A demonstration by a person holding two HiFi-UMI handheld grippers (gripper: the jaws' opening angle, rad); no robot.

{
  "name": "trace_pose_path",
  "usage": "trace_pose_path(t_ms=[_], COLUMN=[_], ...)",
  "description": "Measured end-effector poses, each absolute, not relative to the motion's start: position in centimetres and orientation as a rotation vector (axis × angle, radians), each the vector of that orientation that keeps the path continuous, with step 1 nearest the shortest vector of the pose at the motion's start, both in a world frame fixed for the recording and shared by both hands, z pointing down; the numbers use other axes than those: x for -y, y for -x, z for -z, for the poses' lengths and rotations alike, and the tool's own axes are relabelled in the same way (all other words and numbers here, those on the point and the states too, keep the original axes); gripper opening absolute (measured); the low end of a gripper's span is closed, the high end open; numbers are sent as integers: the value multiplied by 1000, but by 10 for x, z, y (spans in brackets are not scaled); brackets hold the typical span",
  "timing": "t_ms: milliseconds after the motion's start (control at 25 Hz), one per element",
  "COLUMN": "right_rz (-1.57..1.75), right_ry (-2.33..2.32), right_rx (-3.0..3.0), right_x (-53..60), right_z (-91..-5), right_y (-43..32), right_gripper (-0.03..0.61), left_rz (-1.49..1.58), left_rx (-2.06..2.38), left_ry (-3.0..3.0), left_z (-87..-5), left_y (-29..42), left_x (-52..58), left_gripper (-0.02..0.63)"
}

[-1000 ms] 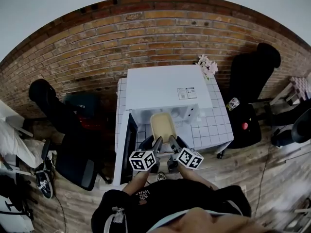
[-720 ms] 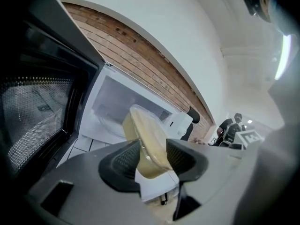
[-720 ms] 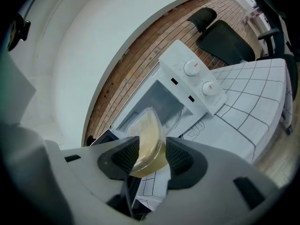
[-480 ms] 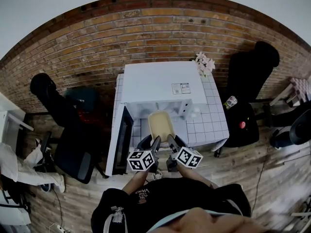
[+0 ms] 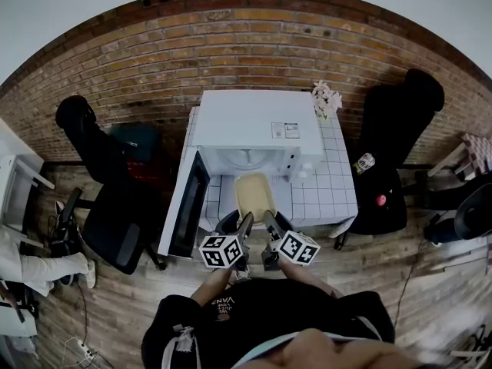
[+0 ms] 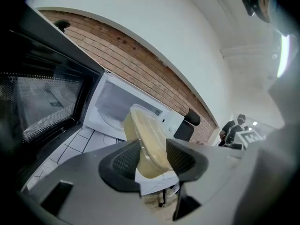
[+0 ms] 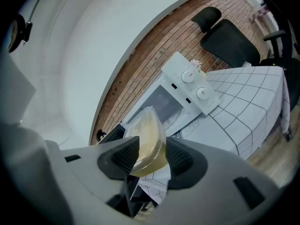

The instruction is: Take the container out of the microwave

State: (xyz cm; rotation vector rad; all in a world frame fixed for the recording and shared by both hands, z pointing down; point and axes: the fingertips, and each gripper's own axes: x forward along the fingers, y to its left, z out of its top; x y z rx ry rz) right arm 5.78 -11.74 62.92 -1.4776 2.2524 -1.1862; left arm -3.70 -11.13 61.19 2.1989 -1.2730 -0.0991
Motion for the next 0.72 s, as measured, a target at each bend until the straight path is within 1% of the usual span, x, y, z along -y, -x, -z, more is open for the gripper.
trace_pose_path(t_ms=[720], right_rz=[1204], right_ry=[1417], right_rx=[-2318], right_x=[58], right_z=[-630], right_y=[-87], right_gripper=[172], left_rz=[110], left_rx=[1334], left_ry=[-2164], left_z=[-613], left_y=[7], left_x=[44], left_gripper=[183])
